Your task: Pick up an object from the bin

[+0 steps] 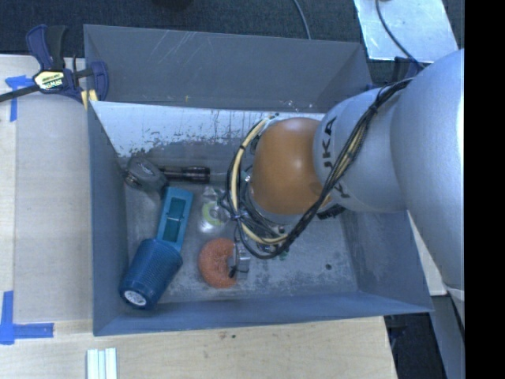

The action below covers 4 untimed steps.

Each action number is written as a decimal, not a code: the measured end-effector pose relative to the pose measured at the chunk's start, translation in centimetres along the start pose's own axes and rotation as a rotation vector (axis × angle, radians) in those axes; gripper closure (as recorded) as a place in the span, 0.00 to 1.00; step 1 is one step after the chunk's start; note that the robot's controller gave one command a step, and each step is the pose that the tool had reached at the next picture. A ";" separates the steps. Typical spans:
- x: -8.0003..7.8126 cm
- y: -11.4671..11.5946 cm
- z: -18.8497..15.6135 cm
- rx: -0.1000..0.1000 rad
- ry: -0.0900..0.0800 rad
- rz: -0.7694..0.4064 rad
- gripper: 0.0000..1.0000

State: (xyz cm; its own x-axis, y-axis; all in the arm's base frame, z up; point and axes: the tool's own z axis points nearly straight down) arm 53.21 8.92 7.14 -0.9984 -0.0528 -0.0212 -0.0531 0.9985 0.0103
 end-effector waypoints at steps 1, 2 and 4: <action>0.7 -2.6 -0.2 0.006 -0.012 -0.042 0.00; 0.2 -2.6 -0.6 0.006 -0.026 -0.041 1.00; 0.7 -2.6 -0.1 0.007 -0.010 -0.040 1.00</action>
Offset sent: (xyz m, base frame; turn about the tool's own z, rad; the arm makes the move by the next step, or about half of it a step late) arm 0.0000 0.0000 0.0000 0.0000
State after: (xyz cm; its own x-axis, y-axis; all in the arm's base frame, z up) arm 52.61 6.27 7.20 -0.9951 -0.0931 -0.0317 -0.0932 0.9956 0.0020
